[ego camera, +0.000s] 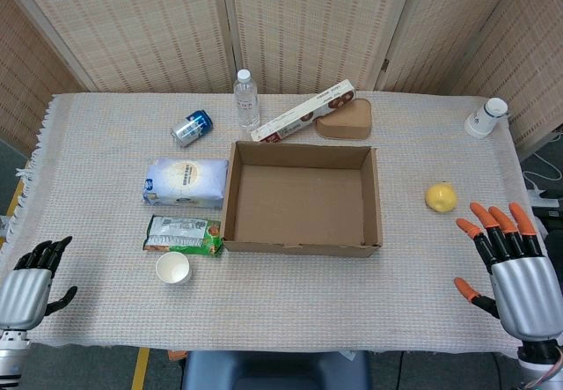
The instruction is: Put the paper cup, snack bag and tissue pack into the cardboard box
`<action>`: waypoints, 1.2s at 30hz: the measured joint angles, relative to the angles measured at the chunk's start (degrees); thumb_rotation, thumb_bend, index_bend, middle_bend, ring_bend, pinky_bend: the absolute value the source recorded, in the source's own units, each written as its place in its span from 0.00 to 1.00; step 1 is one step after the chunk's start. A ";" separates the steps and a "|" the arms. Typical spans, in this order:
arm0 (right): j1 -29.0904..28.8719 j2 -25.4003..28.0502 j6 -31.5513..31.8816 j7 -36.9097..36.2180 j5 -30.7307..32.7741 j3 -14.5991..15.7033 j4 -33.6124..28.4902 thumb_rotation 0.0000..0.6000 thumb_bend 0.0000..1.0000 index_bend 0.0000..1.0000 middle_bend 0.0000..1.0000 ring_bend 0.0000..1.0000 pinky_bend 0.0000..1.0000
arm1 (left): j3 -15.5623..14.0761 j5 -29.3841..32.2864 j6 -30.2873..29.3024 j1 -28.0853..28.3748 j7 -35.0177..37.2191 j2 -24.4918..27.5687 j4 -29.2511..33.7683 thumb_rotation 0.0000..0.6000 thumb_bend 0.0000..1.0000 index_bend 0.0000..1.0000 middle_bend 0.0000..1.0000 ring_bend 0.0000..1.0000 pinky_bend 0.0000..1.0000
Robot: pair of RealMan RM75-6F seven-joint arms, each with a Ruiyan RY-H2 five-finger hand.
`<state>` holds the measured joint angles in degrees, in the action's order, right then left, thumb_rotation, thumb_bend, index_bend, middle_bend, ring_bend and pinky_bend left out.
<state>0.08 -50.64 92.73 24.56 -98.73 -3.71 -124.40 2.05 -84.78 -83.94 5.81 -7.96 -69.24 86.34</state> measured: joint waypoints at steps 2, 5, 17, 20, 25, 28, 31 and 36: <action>0.01 0.20 0.00 -0.11 -0.28 -0.03 -0.19 1.00 0.00 0.21 0.10 0.00 0.00 | 0.06 0.27 0.35 0.07 -0.02 0.03 0.03 1.00 0.24 0.10 0.17 0.12 0.26; 0.16 0.45 0.31 -0.55 -0.20 -0.17 -0.23 1.00 0.00 0.21 0.10 0.00 0.00 | 0.08 0.44 0.77 0.23 0.01 0.04 0.45 1.00 0.24 0.10 0.17 0.12 0.26; 0.63 0.59 -0.45 -0.17 -0.69 0.46 -0.61 1.00 0.00 0.21 0.10 0.00 0.00 | -0.35 -0.15 1.82 0.75 1.05 2.11 3.42 1.00 0.24 0.11 0.17 0.12 0.27; 0.62 0.67 -0.92 0.06 -0.06 0.56 -0.75 1.00 0.00 0.19 0.10 0.00 0.00 | -0.35 -0.61 1.82 0.95 0.92 2.62 4.35 1.00 0.24 0.11 0.17 0.12 0.27; 0.23 1.30 -3.55 2.47 5.74 0.62 -3.01 1.00 0.00 0.19 0.10 0.00 0.00 | -0.04 -1.97 0.23 0.99 0.32 3.96 8.08 1.00 0.24 0.11 0.17 0.12 0.27; -0.19 1.76 -5.17 4.59 10.49 0.49 -4.89 1.00 0.00 0.19 0.10 0.00 0.00 | 0.16 -2.74 -0.48 1.09 -0.96 4.75 10.10 1.00 0.24 0.10 0.17 0.12 0.27; -0.76 2.12 -6.27 7.46 15.03 0.16 -7.09 1.00 0.00 0.19 0.10 0.00 0.00 | 0.27 -2.88 -0.53 1.25 -2.55 5.35 11.93 1.00 0.24 0.05 0.13 0.08 0.25; -0.96 2.14 -6.20 8.08 14.11 0.15 -7.74 1.00 0.00 0.19 0.10 0.00 0.00 | -0.73 -0.15 3.80 1.86 -6.48 8.03 17.62 1.00 0.21 0.00 0.00 0.00 0.18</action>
<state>-0.88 -48.51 86.53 32.64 -84.62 -3.56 -132.14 1.32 -84.93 -80.14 7.67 -14.44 -61.20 103.95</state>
